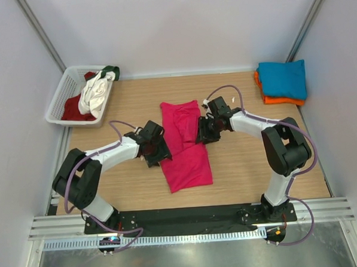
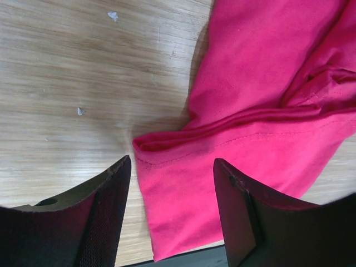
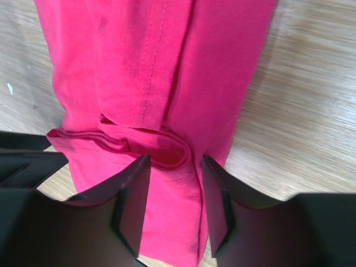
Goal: Fold and stack the t-shirts
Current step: Fold the tshirt
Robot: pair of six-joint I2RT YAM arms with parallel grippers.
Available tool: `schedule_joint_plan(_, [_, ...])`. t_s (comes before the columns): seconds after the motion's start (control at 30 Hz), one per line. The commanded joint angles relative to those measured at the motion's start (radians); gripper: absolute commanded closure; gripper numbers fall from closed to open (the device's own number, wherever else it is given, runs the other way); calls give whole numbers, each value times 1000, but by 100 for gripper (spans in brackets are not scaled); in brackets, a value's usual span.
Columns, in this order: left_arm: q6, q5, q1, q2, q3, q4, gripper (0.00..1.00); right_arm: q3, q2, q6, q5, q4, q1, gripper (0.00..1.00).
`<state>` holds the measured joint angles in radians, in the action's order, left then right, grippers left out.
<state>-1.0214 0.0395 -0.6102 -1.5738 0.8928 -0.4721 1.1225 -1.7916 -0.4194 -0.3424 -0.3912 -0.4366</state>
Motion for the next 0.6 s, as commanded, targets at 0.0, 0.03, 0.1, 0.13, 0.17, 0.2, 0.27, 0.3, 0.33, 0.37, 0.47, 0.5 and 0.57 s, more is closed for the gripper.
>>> schedule_joint_plan(0.0, [9, 2, -2, -11, 47, 29, 38, 48, 1, 14, 3, 2, -10, 56])
schedule_joint_plan(0.03, [9, -10, -2, -12, 51, 9, 37, 51, -2, 16, 6, -3, -10, 58])
schedule_joint_plan(0.1, [15, -16, -2, -17, 57, -13, 32, 63, -8, 22, 11, -11, -11, 64])
schedule_joint_plan(0.13, [15, -16, -2, -15, 54, -19, 30, 66, -11, 24, 13, -12, -10, 67])
schedule_joint_plan(0.17, [15, -20, -2, -12, 49, -14, 30, 68, -14, 24, 16, -12, -10, 72])
schedule_joint_plan(0.2, [24, -17, -2, -14, 41, -7, 30, 69, -15, 24, 17, -14, -11, 84])
schedule_joint_plan(0.27, [29, -9, -2, -23, 37, 18, 34, 72, -20, 24, 22, -15, -11, 90])
schedule_joint_plan(0.3, [33, -7, -2, -40, 43, 23, 38, 77, -20, 22, 23, -18, -11, 91])
schedule_joint_plan(0.33, [35, -4, -2, -46, 46, 23, 39, 83, -19, 24, 28, -29, -10, 91])
schedule_joint_plan(0.37, [37, 0, -2, -54, 47, 24, 42, 88, -17, 25, 29, -34, -11, 94])
schedule_joint_plan(0.47, [47, 10, -2, -68, 55, 43, 70, 103, 0, 27, 45, -47, -11, 99])
schedule_joint_plan(0.5, [50, 7, -2, -68, 57, 50, 78, 108, 3, 25, 48, -52, -11, 99])
schedule_joint_plan(0.57, [58, -3, -2, -69, 63, 59, 91, 121, 9, 25, 51, -70, -11, 99])
